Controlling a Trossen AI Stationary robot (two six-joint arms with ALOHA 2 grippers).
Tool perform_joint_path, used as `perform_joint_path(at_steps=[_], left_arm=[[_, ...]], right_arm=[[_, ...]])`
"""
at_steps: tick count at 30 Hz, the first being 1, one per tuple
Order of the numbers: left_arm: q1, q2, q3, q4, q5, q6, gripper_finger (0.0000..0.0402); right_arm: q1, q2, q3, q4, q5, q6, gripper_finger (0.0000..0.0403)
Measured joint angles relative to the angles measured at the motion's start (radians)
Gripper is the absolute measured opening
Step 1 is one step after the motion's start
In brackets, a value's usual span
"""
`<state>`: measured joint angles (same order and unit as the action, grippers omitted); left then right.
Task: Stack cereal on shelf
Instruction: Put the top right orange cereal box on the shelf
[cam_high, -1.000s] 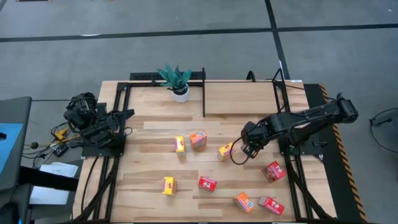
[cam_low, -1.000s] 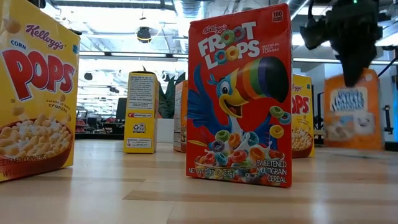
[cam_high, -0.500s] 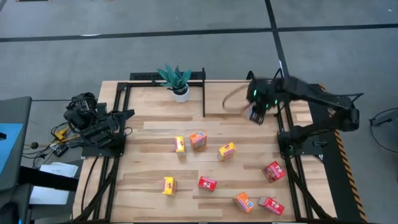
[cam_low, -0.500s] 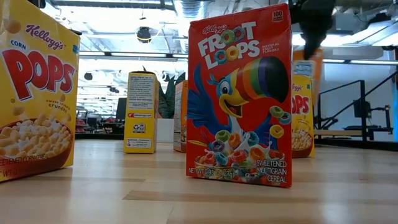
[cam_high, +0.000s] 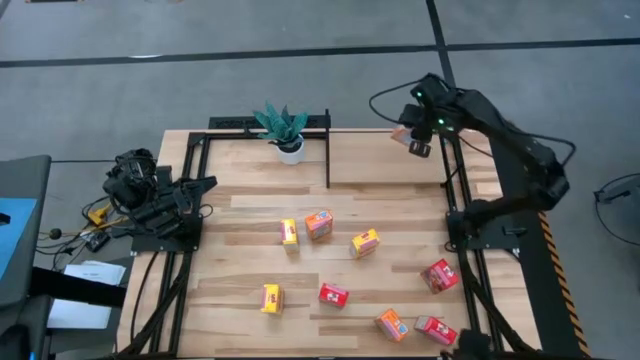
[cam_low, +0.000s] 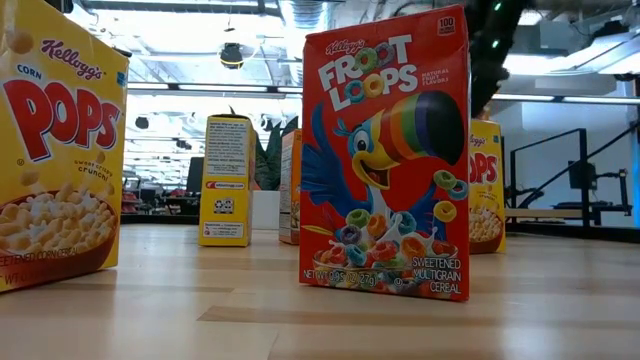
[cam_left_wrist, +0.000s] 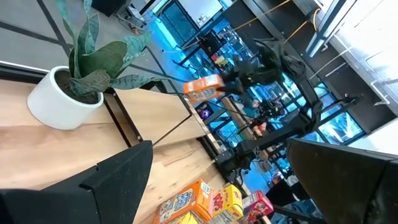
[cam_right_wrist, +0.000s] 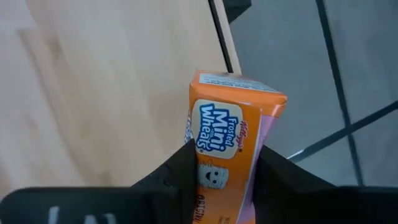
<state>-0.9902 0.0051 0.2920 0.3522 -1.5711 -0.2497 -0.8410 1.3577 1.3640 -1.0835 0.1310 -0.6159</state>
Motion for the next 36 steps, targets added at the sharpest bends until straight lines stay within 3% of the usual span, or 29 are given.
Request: perform_joint_path(at_steps=[4, 11, 20, 36], left_arm=[[0.000, 0.000, 0.000, -0.002, 0.000, 0.000, 0.0359], [0.000, 0.000, 0.000, -0.004, 0.000, 0.014, 0.0359], [0.000, 0.000, 0.000, -0.005, 0.000, 0.023, 0.0359], [0.000, 0.000, 0.000, -0.006, 0.000, 0.021, 0.0359]], right_arm=[[-0.020, 0.094, 0.012, 0.028, 0.012, -0.039, 0.0137], [-0.052, 0.201, 0.031, -0.083, 0.023, -0.039, 0.0144], [-0.098, 0.211, 0.031, 0.005, 0.024, -0.077, 0.0131], [-0.099, 0.270, 0.033, -0.023, 0.010, -0.084, 0.0172]])
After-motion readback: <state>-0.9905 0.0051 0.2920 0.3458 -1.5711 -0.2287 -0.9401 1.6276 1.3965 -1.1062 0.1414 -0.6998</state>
